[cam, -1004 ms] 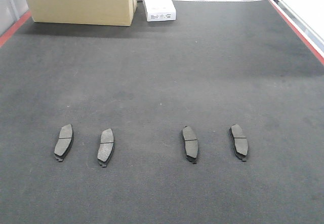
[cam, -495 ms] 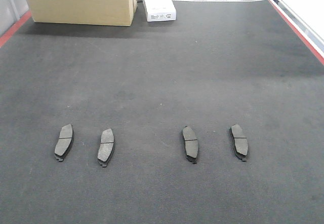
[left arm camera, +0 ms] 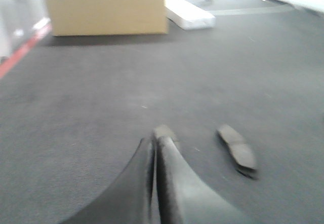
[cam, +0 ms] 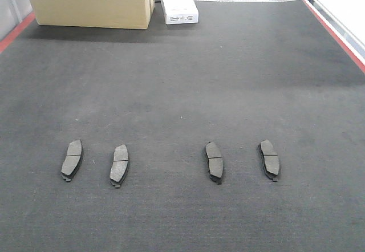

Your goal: Move and align brake pads A on conveyor

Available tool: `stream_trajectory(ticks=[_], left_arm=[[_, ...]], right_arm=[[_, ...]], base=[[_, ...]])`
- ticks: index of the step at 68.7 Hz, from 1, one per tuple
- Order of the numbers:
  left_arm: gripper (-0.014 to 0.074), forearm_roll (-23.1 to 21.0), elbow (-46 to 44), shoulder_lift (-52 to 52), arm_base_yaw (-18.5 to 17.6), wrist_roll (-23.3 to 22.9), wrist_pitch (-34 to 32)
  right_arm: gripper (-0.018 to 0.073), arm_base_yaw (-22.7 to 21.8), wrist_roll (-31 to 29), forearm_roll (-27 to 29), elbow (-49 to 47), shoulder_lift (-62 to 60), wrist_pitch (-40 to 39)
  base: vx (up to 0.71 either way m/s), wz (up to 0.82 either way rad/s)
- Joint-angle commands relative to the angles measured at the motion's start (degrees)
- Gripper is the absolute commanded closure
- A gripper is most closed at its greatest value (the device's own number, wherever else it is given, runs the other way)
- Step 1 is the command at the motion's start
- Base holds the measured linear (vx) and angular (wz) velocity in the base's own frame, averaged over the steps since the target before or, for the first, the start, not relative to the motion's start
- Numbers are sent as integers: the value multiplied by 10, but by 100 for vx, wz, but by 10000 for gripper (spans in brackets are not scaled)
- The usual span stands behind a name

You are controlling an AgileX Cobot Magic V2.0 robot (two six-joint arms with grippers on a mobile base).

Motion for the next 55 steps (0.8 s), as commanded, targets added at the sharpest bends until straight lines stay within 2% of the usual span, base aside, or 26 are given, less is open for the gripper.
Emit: stream_trajectory(ticks=[1, 7, 10, 17, 55], left_arm=[[603, -10, 30, 6, 24, -21, -127], [603, -15, 69, -31, 41, -24, -167], [603, -15, 67, -70, 47, -21, -131], [603, -15, 67, -130, 53, -2, -93], [603, -15, 66, -124, 53, -4, -71]], right_arm=[[571, -4, -6, -16, -13, 8, -37], [571, -4, -6, -16, -13, 8, -37], [571, -4, -6, -16, -13, 8, -37], [571, -4, -6, -16, -13, 8, -38], [571, -4, -6, -16, -11, 7, -37]], base=[[0, 0], [0, 0], [0, 0], [0, 0], [0, 0]])
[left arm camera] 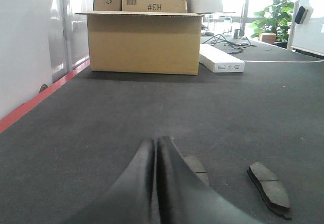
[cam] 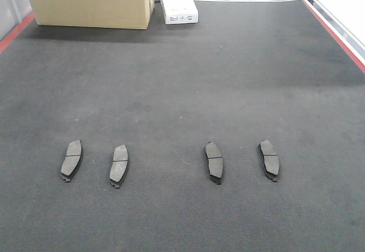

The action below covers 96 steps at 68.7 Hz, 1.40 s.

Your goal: Move and align brake pads A on conveyor

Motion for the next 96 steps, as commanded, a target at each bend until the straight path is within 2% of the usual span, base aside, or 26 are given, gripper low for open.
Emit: stream_trajectory(ticks=[1, 49, 53, 59, 65, 71, 77, 84, 96], left_arm=[[603, -6, 9, -9, 0, -1, -38], [603, -6, 9, -9, 0, -1, -35], [603, -6, 9, -9, 0, -1, -35], [603, -6, 9, -9, 0, -1, -35], [602, -6, 9, -9, 0, -1, -35], [602, -6, 9, -9, 0, -1, -35], [602, -6, 9, -9, 0, -1, -35], [602, -6, 9, -9, 0, -1, -35], [602, -6, 9, -9, 0, -1, -35]], right_arm=[[571, -4, -6, -16, -13, 8, -38], [571, -9, -6, -13, -10, 1, -37], [571, -33, -9, 1, -10, 3, -42], [571, -101, -53, 41, -10, 13, -56], [571, -171, -147, 125, -10, 24, -78], [571, -237, -274, 226, -10, 26, -99], [571, -280, -333, 287, -5, 26, -120], [571, -298, -321, 297, 36, 13, -174], [571, -295, -242, 254, 153, -39, -273]], base=[[0, 0], [0, 0], [0, 0], [0, 0], [0, 0], [0, 0], [0, 0], [0, 0], [0, 0]])
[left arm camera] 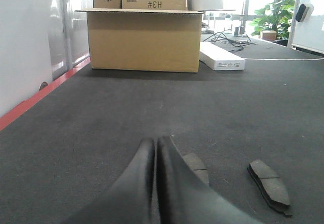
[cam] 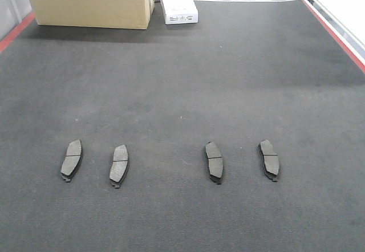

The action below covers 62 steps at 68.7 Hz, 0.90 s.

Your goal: Move and align brake pads A on conveyor

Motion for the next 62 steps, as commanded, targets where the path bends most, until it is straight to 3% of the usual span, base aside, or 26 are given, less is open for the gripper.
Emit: stream_trajectory(ticks=[1, 21, 34, 45, 62], left_arm=[[602, -6, 9, -9, -1, -1, -40], [602, -6, 9, -9, -1, -1, -40], [602, -6, 9, -9, -1, -1, -40], [602, -6, 9, -9, -1, -1, -40], [602, -6, 9, -9, -1, -1, -40]], right_arm=[[571, -3, 35, -21, 34, -18, -88], [571, -3, 49, -25, 177, -98, -193], [571, -3, 102, -57, 230, -97, -279], [571, -3, 117, -83, 230, -97, -272], [571, -3, 118, -82, 230, -97, -272]], base=[[0, 0], [0, 0], [0, 0], [0, 0], [0, 0]])
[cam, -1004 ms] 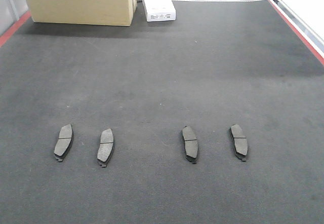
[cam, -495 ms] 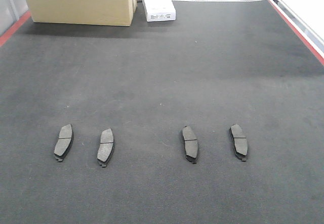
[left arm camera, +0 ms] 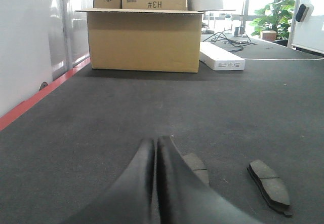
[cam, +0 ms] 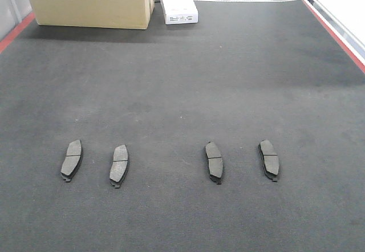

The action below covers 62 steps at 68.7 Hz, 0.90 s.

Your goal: Move and align brake pads A on conveyor

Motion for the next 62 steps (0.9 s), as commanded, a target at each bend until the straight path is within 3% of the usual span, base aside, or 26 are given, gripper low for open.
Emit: stream_trajectory(ticks=[1, 62], left_arm=[[602, -6, 9, -9, -1, -1, -40], [602, -6, 9, -9, -1, -1, -40]], right_arm=[[571, -3, 1, -4, 7, -7, -46], [571, -3, 1, -4, 7, -7, -46]], base=[[0, 0], [0, 0]])
